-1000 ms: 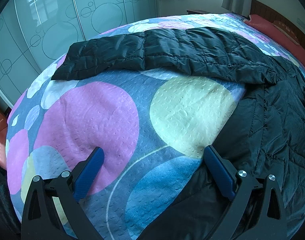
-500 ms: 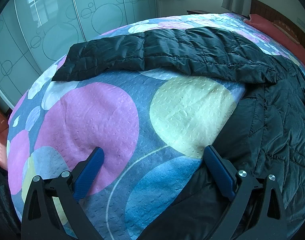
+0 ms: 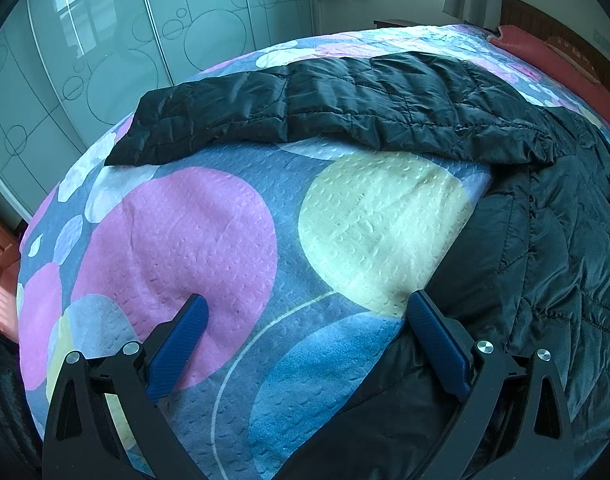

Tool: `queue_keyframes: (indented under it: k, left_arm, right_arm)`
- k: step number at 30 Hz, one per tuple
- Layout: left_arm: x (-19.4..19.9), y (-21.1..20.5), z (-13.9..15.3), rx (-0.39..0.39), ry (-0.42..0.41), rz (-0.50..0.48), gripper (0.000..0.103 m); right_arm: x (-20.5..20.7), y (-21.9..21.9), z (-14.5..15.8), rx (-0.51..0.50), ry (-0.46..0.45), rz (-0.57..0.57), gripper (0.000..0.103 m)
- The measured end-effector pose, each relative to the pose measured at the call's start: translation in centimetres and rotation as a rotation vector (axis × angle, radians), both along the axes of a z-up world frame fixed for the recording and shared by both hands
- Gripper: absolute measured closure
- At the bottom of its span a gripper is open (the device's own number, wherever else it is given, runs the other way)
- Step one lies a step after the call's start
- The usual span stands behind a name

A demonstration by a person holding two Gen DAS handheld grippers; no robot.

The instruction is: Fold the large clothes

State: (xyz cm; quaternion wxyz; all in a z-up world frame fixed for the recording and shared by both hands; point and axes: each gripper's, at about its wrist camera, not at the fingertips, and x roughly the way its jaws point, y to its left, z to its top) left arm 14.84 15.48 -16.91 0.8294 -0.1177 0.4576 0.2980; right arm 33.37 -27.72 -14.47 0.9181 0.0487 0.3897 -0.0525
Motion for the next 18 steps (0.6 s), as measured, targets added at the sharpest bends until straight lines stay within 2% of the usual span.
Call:
queue_keyframes:
  k: [2, 3, 8, 12, 14, 16, 18]
  left_arm:
    - [0.0, -0.1, 0.0, 0.0, -0.001, 0.0, 0.004]
    - [0.0, -0.1, 0.0, -0.001, -0.001, 0.0, 0.004]
    - [0.0, -0.1, 0.0, -0.002, -0.004, 0.0, 0.004]
    - [-0.1, 0.0, -0.1, -0.001, -0.005, -0.001, 0.004]
    - [-0.1, -0.1, -0.1, 0.0, -0.005, -0.001, 0.004]
    - [-0.1, -0.1, -0.1, 0.0, -0.006, -0.001, 0.004]
    - [-0.1, -0.1, 0.0, 0.0, -0.005, -0.001, 0.004]
  right_arm:
    - [1.3, 1.6, -3.0, -0.024, 0.102, 0.032, 0.049]
    - [1.7, 2.0, -3.9, -0.05, 0.113, 0.035, 0.049]
    - [-0.5, 0.4, -0.9, 0.029, 0.057, 0.0, 0.049]
    - [-4.1, -1.8, 0.7, -0.011, -0.017, -0.066, 0.049]
    - [-5.0, -2.5, -0.2, -0.049, -0.005, -0.106, 0.049]
    - [-4.4, -3.6, -2.9, -0.037, 0.07, -0.122, 0.049]
    - [-4.6, -3.5, -3.4, -0.044, 0.065, -0.12, 0.049]
